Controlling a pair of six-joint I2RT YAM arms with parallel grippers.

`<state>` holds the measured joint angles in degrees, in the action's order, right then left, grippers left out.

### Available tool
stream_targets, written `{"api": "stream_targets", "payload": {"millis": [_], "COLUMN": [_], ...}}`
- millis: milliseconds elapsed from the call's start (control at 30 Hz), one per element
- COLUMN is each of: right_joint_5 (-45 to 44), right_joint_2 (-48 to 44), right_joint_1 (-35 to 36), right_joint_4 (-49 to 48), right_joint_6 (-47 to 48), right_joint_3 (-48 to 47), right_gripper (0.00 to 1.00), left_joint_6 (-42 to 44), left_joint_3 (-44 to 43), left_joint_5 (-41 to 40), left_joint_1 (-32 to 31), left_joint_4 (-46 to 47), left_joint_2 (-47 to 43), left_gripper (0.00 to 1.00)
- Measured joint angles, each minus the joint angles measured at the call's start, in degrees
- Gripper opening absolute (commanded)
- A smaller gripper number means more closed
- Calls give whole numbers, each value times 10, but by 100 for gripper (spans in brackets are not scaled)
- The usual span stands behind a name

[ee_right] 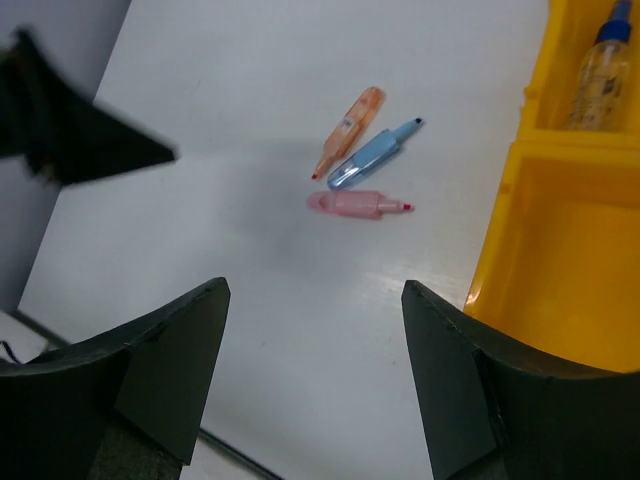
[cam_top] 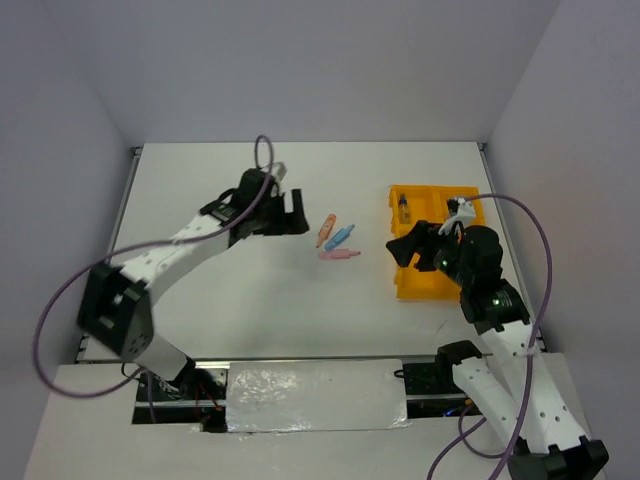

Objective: Sort the stationery into containers
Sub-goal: Pick up the pen from the center of the board.

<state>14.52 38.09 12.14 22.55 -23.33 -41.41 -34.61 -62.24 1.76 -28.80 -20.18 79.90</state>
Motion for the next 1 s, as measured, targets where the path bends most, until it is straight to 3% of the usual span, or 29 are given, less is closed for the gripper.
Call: {"api": "stream_targets", "payload": {"millis": [133,333,633,867,1000], "right_joint_5": [29,34,55,62,67], "right_joint_2": [-56,-114,-163,-169,-170], "right_joint_1": [1,1,2,2,2], "right_joint_4": [28,84,127,137,143], "right_joint_6": [-2,3,4,5,7], "right_joint_3": [26,30,35,35,35], "right_gripper": [77,77,77,77,77], "left_joint_6": [30,63,107,149,158], "left_joint_3": [-155,-279,-298,-332,-358], "left_joint_5": [-7,-45,-53,-79,-101], "left_joint_1": [-16,-21,-25,-65,-83], "left_joint_4": [51,57,82,88,86], "left_joint_2": [210,385,434,454,484], "left_gripper": [93,84,83,81,74]}}
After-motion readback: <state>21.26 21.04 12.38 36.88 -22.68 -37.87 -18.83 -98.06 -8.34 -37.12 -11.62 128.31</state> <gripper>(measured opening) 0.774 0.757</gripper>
